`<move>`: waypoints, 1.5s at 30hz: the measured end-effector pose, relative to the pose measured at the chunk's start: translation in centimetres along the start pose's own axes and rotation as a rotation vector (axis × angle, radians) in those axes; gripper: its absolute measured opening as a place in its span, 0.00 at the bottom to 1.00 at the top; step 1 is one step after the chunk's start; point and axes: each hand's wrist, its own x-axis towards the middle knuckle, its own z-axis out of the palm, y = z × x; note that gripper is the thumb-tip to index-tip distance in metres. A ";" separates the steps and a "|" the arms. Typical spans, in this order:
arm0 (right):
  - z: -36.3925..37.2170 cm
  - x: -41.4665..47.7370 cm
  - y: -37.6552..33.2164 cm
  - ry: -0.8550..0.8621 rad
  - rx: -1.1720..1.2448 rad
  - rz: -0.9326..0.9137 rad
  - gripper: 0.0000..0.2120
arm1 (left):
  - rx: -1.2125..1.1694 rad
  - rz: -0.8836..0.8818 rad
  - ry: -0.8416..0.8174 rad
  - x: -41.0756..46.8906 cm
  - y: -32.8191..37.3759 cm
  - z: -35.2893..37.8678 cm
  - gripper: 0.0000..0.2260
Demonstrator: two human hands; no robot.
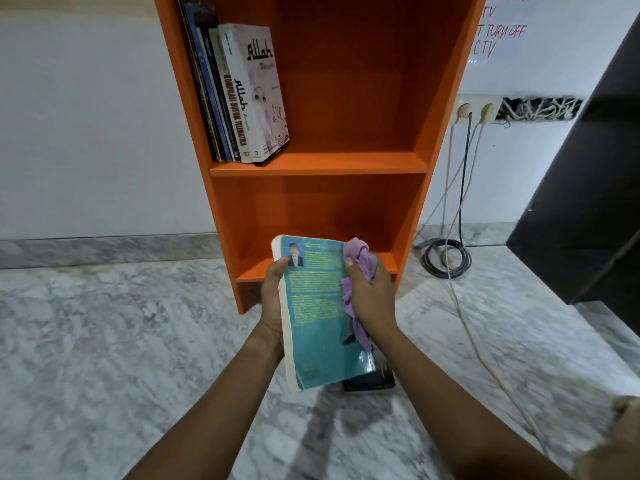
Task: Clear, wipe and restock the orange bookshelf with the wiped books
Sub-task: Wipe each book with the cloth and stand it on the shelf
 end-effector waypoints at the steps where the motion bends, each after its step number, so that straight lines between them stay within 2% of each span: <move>1: -0.1 -0.4 0.4 -0.032 0.021 0.045 0.08 | -0.006 0.012 0.018 0.2 0.2 -0.1 0.29; 4: 0.0 -0.9 1.3 -0.093 0.100 0.170 0.04 | -0.013 0.042 0.087 0.8 0.6 -0.7 0.30; 6: -0.1 -0.9 1.5 -0.109 0.194 0.247 0.09 | -0.026 0.050 0.097 1.2 0.8 -1.2 0.31; 8: -0.5 -1.1 1.6 -0.116 0.267 0.276 0.14 | 0.011 0.006 0.072 1.2 1.0 -1.2 0.31; 12: -0.2 -1.4 2.0 -0.040 0.362 0.335 0.16 | 0.221 -0.086 -0.044 1.3 2.7 0.2 0.29; 15: 0.1 -0.8 2.1 0.060 0.419 0.311 0.17 | 0.429 -0.109 -0.015 1.7 4.2 0.2 0.23; 18: -0.2 0.1 1.9 0.075 0.345 0.200 0.16 | 0.532 -0.059 0.118 2.5 3.1 -0.8 0.10; 20: -0.1 0.3 1.4 0.030 0.320 0.155 0.18 | 0.510 0.019 0.242 2.8 1.8 -1.3 0.05; 22: -0.3 0.5 0.9 -0.024 0.282 0.161 0.21 | 0.400 0.078 0.311 2.9 1.4 -1.4 0.05; 24: -0.9 0.9 0.6 -0.138 0.237 0.214 0.22 | 0.253 0.149 0.371 3.5 2.1 -2.0 0.06; 26: -1.7 1.1 0.2 -0.273 0.199 0.275 0.19 | 0.141 0.216 0.430 4.0 3.5 -3.0 0.08; 28: -1.8 0.9 -0.1 -0.344 0.208 0.320 0.17 | 0.131 0.240 0.422 4.1 4.9 -3.7 0.12; 32: -1.5 0.2 -1.9 -0.283 0.306 0.306 0.13 | 0.190 0.212 0.355 4.1 5.5 -3.8 0.13; 36: -1.1 0.0 -3.1 -0.124 0.097 0.059 0.07 | 0.347 0.174 0.409 4.3 3.9 -4.4 0.23; 39: -0.5 -0.5 -3.3 -0.092 -0.042 -0.113 0.08 | 0.488 0.111 0.614 3.6 3.1 -3.2 0.43; 40: -0.2 -0.8 -3.1 -0.124 -0.084 -0.178 0.08 | 0.517 0.083 0.606 3.5 3.0 -2.5 0.46; 42: 0.4 -1.2 -2.3 -0.187 -0.175 -0.342 0.10 | 0.392 -0.013 0.435 3.1 3.6 -0.8 0.35; 43: 0.8 -1.3 -1.8 -0.207 -0.236 -0.428 0.15 | 0.298 -0.048 0.369 3.0 3.8 -0.3 0.28; 45: 1.5 -1.7 -1.2 -0.246 -0.357 -0.537 0.20 | 0.189 -0.040 0.364 3.1 4.0 -0.4 0.10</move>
